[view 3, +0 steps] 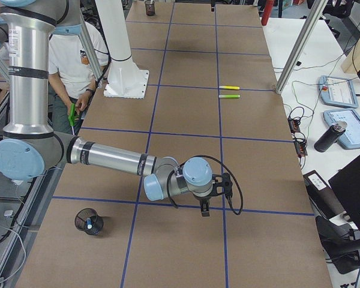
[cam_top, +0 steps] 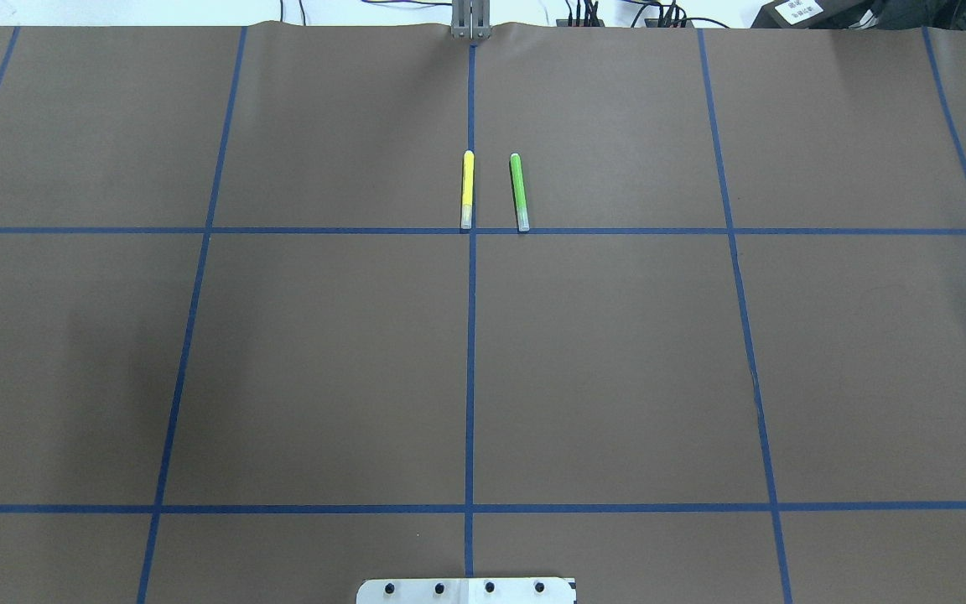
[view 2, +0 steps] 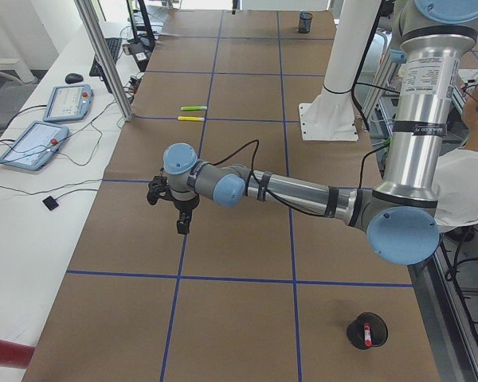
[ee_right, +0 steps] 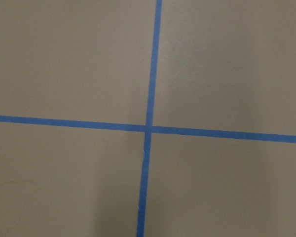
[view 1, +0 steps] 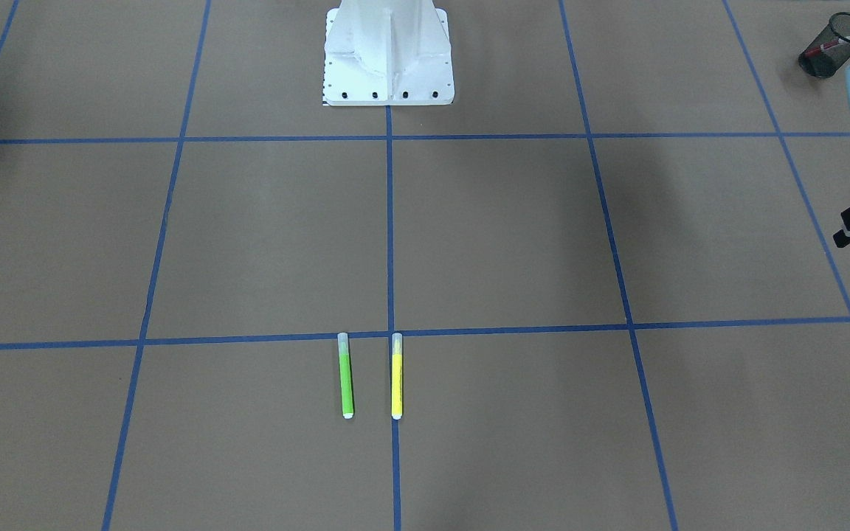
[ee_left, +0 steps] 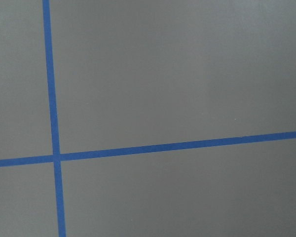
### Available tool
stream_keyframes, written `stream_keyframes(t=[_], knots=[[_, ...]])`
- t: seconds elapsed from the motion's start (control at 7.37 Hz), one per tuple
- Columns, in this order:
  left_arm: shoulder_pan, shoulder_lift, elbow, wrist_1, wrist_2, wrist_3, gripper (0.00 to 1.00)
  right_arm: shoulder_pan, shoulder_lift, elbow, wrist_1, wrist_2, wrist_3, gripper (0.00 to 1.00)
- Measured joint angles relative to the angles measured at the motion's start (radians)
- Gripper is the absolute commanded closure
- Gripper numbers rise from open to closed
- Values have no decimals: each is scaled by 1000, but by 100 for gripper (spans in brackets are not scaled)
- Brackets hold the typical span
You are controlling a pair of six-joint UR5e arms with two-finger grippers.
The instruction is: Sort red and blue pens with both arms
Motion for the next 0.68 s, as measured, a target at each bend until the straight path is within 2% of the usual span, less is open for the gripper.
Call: stream_keyframes(t=[0.27,0.41,0.68], knots=[[-11,6,9,5,11,41,1,-62,58,3,-133,-28,-14,0],[-17,15,16,7,20,76,1,-81,67,10,-162,-47,-29,0],[-48,32,45,14,28,183,1,-97,25,79,-193,-73,-44,0]])
